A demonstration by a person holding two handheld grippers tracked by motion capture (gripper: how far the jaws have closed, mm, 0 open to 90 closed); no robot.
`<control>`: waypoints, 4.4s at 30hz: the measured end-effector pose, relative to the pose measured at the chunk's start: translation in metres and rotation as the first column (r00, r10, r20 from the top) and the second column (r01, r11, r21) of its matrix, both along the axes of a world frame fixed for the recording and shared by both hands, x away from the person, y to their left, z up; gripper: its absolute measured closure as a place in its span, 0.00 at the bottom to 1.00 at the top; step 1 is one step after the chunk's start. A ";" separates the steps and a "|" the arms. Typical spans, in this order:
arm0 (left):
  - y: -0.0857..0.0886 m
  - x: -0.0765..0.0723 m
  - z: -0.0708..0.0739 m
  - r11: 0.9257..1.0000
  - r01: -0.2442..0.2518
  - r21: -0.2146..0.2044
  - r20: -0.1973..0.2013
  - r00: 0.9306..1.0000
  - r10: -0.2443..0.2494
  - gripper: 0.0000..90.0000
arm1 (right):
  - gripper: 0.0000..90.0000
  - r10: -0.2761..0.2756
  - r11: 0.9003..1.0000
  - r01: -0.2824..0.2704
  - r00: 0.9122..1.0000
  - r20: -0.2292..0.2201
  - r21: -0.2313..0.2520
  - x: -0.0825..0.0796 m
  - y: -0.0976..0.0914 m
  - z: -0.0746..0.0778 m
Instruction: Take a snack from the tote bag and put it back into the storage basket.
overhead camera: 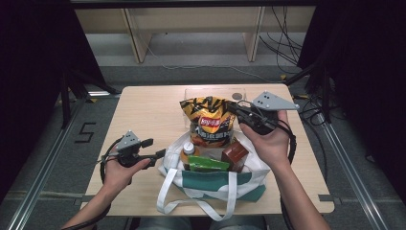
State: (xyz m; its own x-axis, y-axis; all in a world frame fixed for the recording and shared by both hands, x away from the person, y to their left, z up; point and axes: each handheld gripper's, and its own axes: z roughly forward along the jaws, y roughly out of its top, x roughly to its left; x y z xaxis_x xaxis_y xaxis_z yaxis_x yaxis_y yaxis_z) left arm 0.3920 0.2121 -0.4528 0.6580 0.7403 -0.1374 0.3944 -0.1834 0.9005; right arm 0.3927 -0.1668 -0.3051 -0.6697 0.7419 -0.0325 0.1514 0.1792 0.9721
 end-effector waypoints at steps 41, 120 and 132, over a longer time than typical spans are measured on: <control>0.001 0.000 0.001 1.000 -0.011 -0.015 0.008 1.000 0.011 0.32 | 1.00 -0.073 0.996 0.065 0.989 0.127 0.062 -0.005 -0.025 0.048; 0.009 0.001 0.003 0.999 -0.040 -0.035 0.037 0.998 0.041 0.30 | 1.00 -0.200 0.975 0.194 0.979 0.047 0.107 0.072 -0.034 0.040; 0.010 0.001 0.003 0.998 -0.041 -0.038 0.038 0.998 0.043 0.29 | 1.00 -0.212 0.973 0.208 0.977 0.036 0.105 0.083 -0.033 0.036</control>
